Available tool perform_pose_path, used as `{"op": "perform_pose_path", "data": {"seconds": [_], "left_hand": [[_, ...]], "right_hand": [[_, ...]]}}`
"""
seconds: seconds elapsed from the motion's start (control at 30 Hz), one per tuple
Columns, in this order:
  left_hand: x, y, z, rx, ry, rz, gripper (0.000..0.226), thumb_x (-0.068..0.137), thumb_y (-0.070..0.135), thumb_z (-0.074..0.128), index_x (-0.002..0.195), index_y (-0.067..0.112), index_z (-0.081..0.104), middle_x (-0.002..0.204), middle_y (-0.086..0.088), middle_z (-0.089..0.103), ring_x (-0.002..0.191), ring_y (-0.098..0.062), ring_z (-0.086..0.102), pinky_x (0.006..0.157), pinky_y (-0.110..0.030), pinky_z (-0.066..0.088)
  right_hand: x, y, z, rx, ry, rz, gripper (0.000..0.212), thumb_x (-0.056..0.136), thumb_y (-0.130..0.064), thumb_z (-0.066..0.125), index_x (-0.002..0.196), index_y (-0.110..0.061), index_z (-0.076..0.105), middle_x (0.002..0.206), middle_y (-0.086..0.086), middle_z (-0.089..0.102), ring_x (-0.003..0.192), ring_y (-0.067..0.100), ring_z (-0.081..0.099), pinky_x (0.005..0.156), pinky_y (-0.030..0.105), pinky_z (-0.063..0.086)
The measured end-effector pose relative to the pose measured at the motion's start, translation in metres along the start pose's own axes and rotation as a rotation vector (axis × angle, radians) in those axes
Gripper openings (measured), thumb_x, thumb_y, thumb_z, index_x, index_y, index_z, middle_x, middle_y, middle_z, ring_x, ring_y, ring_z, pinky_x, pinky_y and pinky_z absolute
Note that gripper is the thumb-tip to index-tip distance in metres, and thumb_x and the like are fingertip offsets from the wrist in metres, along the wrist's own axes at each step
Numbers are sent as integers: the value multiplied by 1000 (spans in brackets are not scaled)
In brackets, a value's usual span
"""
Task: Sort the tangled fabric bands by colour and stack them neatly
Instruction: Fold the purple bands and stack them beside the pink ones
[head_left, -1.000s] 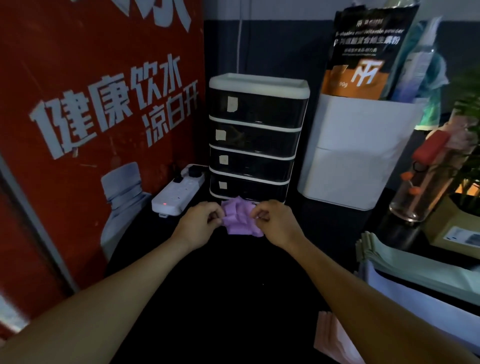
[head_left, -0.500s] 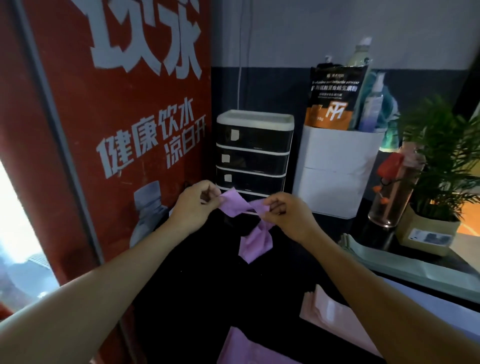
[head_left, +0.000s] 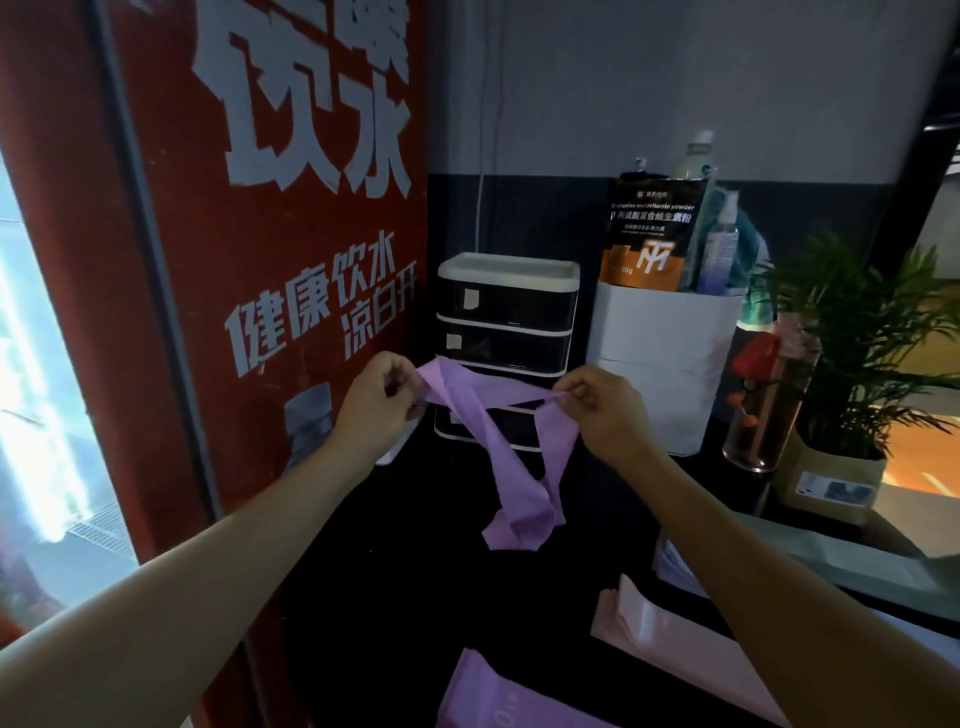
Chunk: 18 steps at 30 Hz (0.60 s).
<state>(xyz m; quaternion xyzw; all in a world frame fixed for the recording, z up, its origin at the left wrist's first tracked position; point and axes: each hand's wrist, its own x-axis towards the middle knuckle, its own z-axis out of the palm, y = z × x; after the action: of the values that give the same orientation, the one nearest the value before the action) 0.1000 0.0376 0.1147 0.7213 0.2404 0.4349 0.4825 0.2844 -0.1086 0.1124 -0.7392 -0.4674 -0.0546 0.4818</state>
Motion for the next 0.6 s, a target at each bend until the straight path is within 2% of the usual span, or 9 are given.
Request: {"op": "perform_pose_path", "data": {"seconds": [0.13, 0.2, 0.3, 0.37, 0.43, 0.47, 0.53, 0.6], "left_hand": [[2, 5, -2, 39, -27, -12, 22, 94, 0, 45, 80, 16, 47, 83, -9, 54, 81, -27, 52, 82, -45, 48], [6, 7, -4, 31, 11, -9, 22, 94, 1, 46, 79, 18, 48, 81, -7, 57, 80, -25, 53, 79, -41, 48], [15, 11, -10, 11, 116, -36, 23, 95, 4, 46, 80, 22, 49, 80, -3, 58, 75, -18, 53, 70, -33, 47], [21, 12, -16, -4, 158, -48, 25, 94, 2, 44, 79, 21, 48, 77, -2, 55, 69, -16, 49, 64, -30, 44], [25, 10, -22, -23, 185, -57, 26, 93, 1, 44, 78, 21, 49, 80, -4, 56, 76, -21, 52, 73, -36, 48], [25, 8, -23, -35, 192, -63, 26, 93, 1, 44, 78, 21, 49, 80, -5, 57, 78, -22, 52, 75, -38, 49], [23, 4, -22, -15, 179, -58, 26, 93, -1, 43, 78, 19, 48, 76, -3, 55, 71, -18, 51, 67, -32, 47], [20, -1, -18, 31, 175, -48, 28, 94, -2, 41, 78, 20, 47, 76, 0, 54, 65, -10, 49, 58, -18, 44]], "right_hand": [[11, -13, -5, 119, 110, -11, 19, 88, 2, 51, 90, -13, 62, 77, -5, 59, 69, 3, 54, 58, 7, 41], [16, -19, -9, 155, 139, -33, 19, 88, 3, 51, 92, -12, 62, 81, -2, 59, 70, 2, 54, 57, 4, 42], [18, -19, -13, -18, 67, -104, 19, 89, 1, 53, 103, -5, 63, 84, 0, 60, 69, 4, 53, 61, 1, 40], [16, -14, -13, -168, -24, -134, 22, 89, 0, 51, 106, -1, 64, 88, 7, 63, 74, 15, 58, 64, 7, 40], [13, -5, -10, -291, -96, -139, 21, 88, 0, 49, 99, -1, 67, 91, 13, 64, 80, 24, 60, 69, 23, 43], [11, 0, -8, -326, -122, -127, 19, 87, -1, 50, 94, -2, 68, 91, 13, 64, 79, 24, 59, 68, 28, 42], [7, 9, -4, -348, -156, -72, 16, 88, -6, 50, 89, -6, 66, 85, 9, 62, 74, 21, 55, 64, 28, 42], [3, 13, 1, -352, -169, -21, 15, 91, -11, 48, 87, -9, 63, 79, 6, 60, 73, 22, 55, 66, 31, 44]]}}
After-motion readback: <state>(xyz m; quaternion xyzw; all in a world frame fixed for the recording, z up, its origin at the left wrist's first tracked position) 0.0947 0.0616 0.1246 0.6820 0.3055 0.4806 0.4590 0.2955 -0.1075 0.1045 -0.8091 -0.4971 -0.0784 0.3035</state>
